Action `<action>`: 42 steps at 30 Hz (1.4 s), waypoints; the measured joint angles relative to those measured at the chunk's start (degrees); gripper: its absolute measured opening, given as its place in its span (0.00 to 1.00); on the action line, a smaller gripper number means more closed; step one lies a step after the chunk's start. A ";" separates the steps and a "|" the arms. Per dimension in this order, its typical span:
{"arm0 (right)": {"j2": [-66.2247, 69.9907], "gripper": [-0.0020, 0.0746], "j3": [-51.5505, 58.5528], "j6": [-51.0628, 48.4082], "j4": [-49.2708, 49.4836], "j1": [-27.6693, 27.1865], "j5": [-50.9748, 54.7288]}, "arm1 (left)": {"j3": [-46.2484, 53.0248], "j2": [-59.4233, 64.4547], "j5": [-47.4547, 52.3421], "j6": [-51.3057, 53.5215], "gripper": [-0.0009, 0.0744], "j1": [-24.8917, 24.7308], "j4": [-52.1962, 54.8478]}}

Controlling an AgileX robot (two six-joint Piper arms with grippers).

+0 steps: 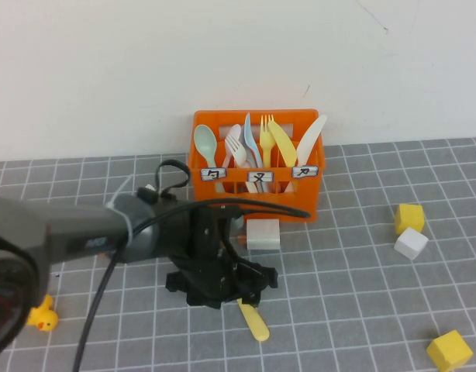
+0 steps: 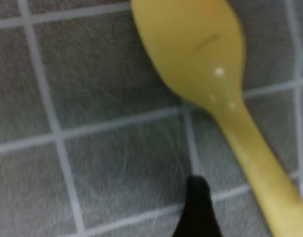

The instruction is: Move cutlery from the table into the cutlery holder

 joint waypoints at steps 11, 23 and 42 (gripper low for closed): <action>0.00 0.03 0.00 0.00 0.00 0.00 -2.70 | -4.88 2.27 8.03 -10.00 0.54 -0.29 17.88; 0.00 0.03 0.00 0.00 0.13 0.00 -2.70 | -4.88 2.71 11.08 -14.63 0.52 -0.19 19.77; 0.00 0.03 0.00 0.00 0.33 0.00 -6.02 | -4.88 1.92 -0.67 -21.90 0.52 -6.10 13.08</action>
